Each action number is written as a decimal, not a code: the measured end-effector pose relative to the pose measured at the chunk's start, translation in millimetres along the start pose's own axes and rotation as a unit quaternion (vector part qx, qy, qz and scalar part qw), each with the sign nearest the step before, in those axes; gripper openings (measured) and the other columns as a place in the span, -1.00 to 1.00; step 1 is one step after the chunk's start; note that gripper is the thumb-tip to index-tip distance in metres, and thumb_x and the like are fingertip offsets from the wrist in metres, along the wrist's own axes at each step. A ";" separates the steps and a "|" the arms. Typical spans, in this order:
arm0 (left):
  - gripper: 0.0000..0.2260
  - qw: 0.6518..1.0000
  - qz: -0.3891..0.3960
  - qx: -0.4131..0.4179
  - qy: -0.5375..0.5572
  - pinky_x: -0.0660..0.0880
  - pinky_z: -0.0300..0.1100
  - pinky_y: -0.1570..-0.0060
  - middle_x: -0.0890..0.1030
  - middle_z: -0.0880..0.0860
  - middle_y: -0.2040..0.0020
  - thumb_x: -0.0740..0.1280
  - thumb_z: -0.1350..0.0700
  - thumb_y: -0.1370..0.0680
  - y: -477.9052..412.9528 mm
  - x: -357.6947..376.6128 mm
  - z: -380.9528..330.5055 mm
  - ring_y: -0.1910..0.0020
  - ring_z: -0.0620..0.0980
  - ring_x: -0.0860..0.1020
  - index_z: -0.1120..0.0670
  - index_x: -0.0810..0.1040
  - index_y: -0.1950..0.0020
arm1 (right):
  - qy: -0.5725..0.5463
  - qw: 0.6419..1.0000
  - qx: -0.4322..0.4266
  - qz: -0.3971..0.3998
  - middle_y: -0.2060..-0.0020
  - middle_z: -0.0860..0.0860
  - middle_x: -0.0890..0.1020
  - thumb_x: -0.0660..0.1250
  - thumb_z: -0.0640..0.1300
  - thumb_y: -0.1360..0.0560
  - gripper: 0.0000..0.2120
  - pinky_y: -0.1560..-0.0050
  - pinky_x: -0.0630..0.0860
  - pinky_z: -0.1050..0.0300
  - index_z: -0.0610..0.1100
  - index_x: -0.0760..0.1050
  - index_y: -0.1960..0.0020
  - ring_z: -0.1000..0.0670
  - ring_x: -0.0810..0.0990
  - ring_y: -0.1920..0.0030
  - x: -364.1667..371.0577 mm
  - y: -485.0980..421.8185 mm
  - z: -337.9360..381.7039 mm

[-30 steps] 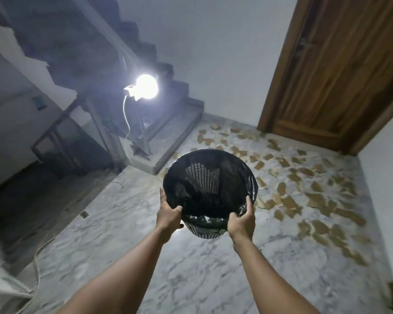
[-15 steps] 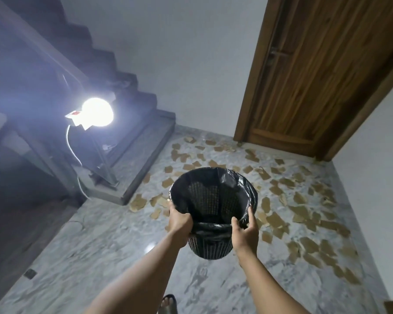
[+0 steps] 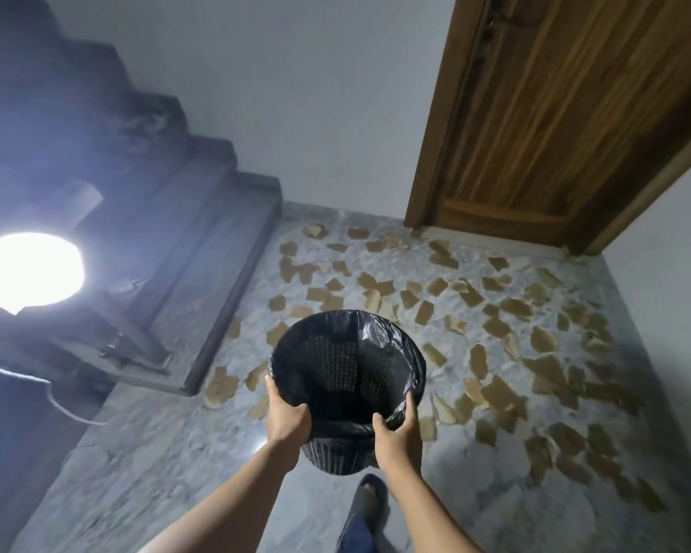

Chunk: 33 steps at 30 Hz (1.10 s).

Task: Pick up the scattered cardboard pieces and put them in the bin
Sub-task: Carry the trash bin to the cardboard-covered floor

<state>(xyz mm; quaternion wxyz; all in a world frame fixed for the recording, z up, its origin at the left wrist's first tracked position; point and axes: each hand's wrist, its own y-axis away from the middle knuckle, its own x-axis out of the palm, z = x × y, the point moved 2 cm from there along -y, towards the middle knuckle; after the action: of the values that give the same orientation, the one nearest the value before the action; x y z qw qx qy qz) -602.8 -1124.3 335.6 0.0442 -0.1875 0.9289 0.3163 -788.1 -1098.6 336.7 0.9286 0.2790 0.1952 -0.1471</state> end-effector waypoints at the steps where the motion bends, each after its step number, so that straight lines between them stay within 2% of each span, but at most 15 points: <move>1: -0.34 1.000 -0.003 -0.005 -0.002 0.63 0.18 0.36 0.55 0.04 -0.12 0.21 0.35 -0.42 -18.3 4.9 0.2 0.06 0.19 0.63 -0.21 0.18 -0.39 | 0.000 1.000 0.008 0.006 -0.52 -0.04 0.31 0.37 -0.07 -0.54 -0.29 -0.32 0.45 -0.03 0.06 0.12 -0.59 -0.14 0.42 -0.42 11.0 -18.1 -3.0; 5: -0.35 0.999 0.003 -0.034 -0.017 0.61 0.23 0.39 0.57 0.01 -0.10 0.26 0.27 -0.40 -100.6 32.2 8.5 0.08 0.19 0.64 -0.27 0.22 -0.37 | -0.005 0.998 0.048 0.032 -0.49 -0.06 0.36 0.40 -0.01 -0.49 -0.27 -0.25 0.51 -0.13 0.18 0.12 -0.55 -0.17 0.50 -0.35 57.3 -104.2 -24.2; 9: -0.29 0.998 0.018 -0.034 -0.051 0.64 0.12 0.35 0.55 -0.04 -0.14 0.24 0.28 -0.40 -190.8 64.1 36.5 -0.01 0.20 0.60 -0.43 0.21 -0.33 | 0.013 0.995 0.089 0.031 -0.50 -0.06 0.35 0.40 -0.08 -0.53 -0.27 -0.20 0.55 -0.12 0.13 0.11 -0.57 -0.18 0.52 -0.33 99.4 -183.1 -50.2; 12: -0.36 0.996 0.012 -0.010 -0.086 0.64 0.11 0.13 0.53 0.01 -0.23 0.33 0.17 -0.43 -256.1 91.1 63.5 -0.07 0.16 0.58 -0.33 0.21 -0.39 | -0.014 0.993 0.113 0.025 -0.52 -0.06 0.31 0.41 -0.13 -0.53 -0.29 -0.16 0.59 -0.14 0.24 0.13 -0.52 -0.19 0.56 -0.28 131.5 -240.0 -74.5; 14: -0.38 0.996 0.029 0.008 -0.082 0.61 0.13 -0.02 0.52 -0.01 -0.26 0.34 0.13 -0.46 -304.5 113.8 78.5 -0.12 0.08 0.56 -0.27 0.21 -0.43 | -0.018 0.993 0.114 -0.002 -0.52 -0.08 0.30 0.41 -0.17 -0.53 -0.28 -0.29 0.51 -0.12 0.12 0.15 -0.56 -0.19 0.46 -0.38 152.2 -283.8 -91.3; 16: -0.36 0.994 0.062 0.032 -0.089 0.60 0.20 -0.02 0.54 0.00 -0.24 0.34 0.08 -0.42 -361.0 136.1 94.7 -0.12 0.11 0.58 -0.23 0.21 -0.45 | -0.037 0.993 0.105 -0.026 -0.49 -0.07 0.34 0.42 -0.18 -0.53 -0.28 -0.35 0.45 -0.05 0.08 0.16 -0.57 -0.15 0.44 -0.40 177.7 -338.8 -110.5; 18: -0.32 0.991 0.089 0.059 -0.083 0.60 0.21 -0.03 0.54 0.03 -0.24 0.34 0.11 -0.38 -417.0 158.7 115.1 -0.14 0.15 0.57 -0.18 0.21 -0.47 | -0.072 0.991 0.104 -0.039 -0.34 -0.09 0.45 0.44 -0.17 -0.51 -0.27 -0.31 0.49 -0.09 0.22 0.18 -0.53 -0.13 0.52 -0.28 204.6 -394.3 -132.8; 19: -0.30 0.989 0.093 0.078 -0.079 0.61 0.19 -0.03 0.53 0.05 -0.24 0.34 0.13 -0.38 -444.5 170.1 117.2 -0.14 0.16 0.58 -0.17 0.20 -0.48 | -0.101 0.989 0.095 -0.040 -0.27 -0.08 0.46 0.43 -0.19 -0.51 -0.26 -0.25 0.54 -0.15 0.29 0.18 -0.49 -0.11 0.54 -0.21 214.6 -420.7 -136.4; 20: -0.31 0.987 0.100 0.096 -0.086 0.61 0.17 -0.02 0.54 0.05 -0.24 0.35 0.14 -0.40 -476.7 183.8 121.3 -0.12 0.17 0.59 -0.19 0.19 -0.47 | -0.126 0.987 0.086 -0.049 -0.27 -0.06 0.43 0.41 -0.24 -0.52 -0.26 -0.17 0.59 -0.17 0.27 0.18 -0.50 -0.10 0.54 -0.19 227.6 -449.4 -141.4; 22: -0.34 0.977 0.130 0.148 -0.078 0.61 0.19 -0.02 0.55 0.05 -0.25 0.37 0.10 -0.41 -545.3 212.6 128.8 -0.13 0.19 0.60 -0.21 0.19 -0.44 | -0.188 0.979 0.053 -0.056 -0.32 0.00 0.35 0.33 -0.37 -0.55 -0.29 -0.09 0.61 -0.08 0.12 0.16 -0.54 -0.06 0.49 -0.19 255.8 -508.8 -147.0; 25: -0.30 0.972 0.121 0.197 -0.041 0.59 0.22 -0.03 0.56 0.04 -0.28 0.44 0.02 -0.32 -649.3 245.8 151.6 -0.17 0.19 0.59 -0.18 0.26 -0.41 | -0.237 0.970 0.006 -0.058 -0.36 0.04 0.29 0.28 -0.42 -0.57 -0.30 -0.04 0.62 0.00 0.04 0.13 -0.56 -0.02 0.41 -0.22 299.1 -584.9 -155.8; 27: -0.17 0.975 0.113 0.192 -0.009 0.59 0.20 -0.04 0.53 0.06 -0.32 0.41 0.09 -0.29 -704.3 262.8 163.0 -0.17 0.19 0.58 -0.13 0.17 -0.52 | -0.237 0.968 -0.027 -0.074 -0.48 0.00 0.24 0.31 -0.40 -0.56 -0.30 0.05 0.64 0.07 0.04 0.15 -0.56 -0.03 0.41 -0.21 322.9 -625.4 -163.7; 29: -0.12 0.971 0.112 0.210 0.007 0.58 0.21 -0.07 0.51 0.03 -0.35 0.38 0.13 -0.32 -733.8 270.8 157.8 -0.17 0.19 0.58 -0.11 0.04 -0.57 | -0.250 0.963 -0.064 -0.076 -0.50 -0.02 0.24 0.35 -0.35 -0.55 -0.31 0.08 0.67 0.03 0.05 0.17 -0.55 -0.07 0.45 -0.22 337.2 -657.2 -161.1; 31: -0.25 0.968 0.081 0.238 0.008 0.57 0.19 -0.10 0.56 0.01 -0.24 0.38 0.16 -0.39 -753.7 276.0 150.7 -0.13 0.18 0.61 0.03 0.15 -0.53 | -0.248 0.962 -0.091 -0.068 -0.50 -0.01 0.26 0.38 -0.26 -0.55 -0.33 0.14 0.69 -0.01 0.09 0.19 -0.54 -0.12 0.49 -0.23 346.7 -686.3 -153.9; 33: -0.37 0.963 0.051 0.264 0.015 0.58 0.15 -0.11 0.53 -0.03 -0.13 0.38 0.17 -0.44 -763.4 278.9 140.1 -0.09 0.16 0.62 0.04 0.24 -0.48 | -0.238 0.966 -0.092 -0.045 -0.50 0.02 0.26 0.39 -0.15 -0.56 -0.34 0.26 0.69 -0.04 0.15 0.16 -0.54 -0.19 0.54 -0.22 351.6 -708.1 -146.5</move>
<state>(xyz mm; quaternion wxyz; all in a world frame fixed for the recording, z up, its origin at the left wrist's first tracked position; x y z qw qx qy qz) -578.9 -1686.1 -267.9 0.0624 -0.1263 0.9883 0.0586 -790.3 -1639.2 -258.4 0.9624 0.1399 -0.0058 -0.2326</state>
